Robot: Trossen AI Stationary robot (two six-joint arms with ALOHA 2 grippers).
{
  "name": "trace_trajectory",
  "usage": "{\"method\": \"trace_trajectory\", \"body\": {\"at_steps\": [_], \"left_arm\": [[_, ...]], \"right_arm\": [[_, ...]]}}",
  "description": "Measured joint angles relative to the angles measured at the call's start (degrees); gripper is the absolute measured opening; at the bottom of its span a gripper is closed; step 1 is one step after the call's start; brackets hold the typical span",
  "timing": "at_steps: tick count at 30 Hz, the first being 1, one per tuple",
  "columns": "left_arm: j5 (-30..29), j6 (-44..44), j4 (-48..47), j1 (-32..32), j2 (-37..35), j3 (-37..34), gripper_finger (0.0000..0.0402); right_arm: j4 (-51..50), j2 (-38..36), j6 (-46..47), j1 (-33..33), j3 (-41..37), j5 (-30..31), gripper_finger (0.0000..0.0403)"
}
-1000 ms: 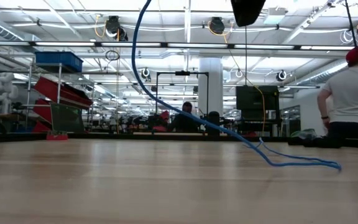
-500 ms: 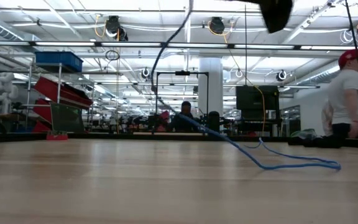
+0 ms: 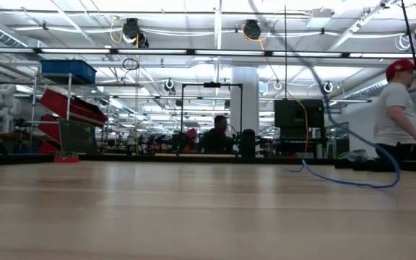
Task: Coil cords
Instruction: Coil the blue wire onto a spool
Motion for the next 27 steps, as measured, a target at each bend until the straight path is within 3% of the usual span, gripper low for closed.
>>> {"method": "trace_trajectory", "body": {"at_steps": [14, 21, 27], "left_arm": [[1.73, -0.43, -8.24, 0.17, 0.00, 0.00, 0.0006], [1.83, -0.14, -9.47, 0.90, 0.00, 0.00, 0.0006], [1.86, 4.28, -9.53, 2.97, 1.47, 0.00, 0.0006]], "right_arm": [[20.18, -0.77, -19.82, 5.42, -0.02, 0.71, 0.0000], [22.33, -0.77, -22.56, 5.83, 0.84, -0.45, 0.0000], [22.31, -0.70, -24.48, 4.78, 3.97, -6.05, 0.0000]]}}
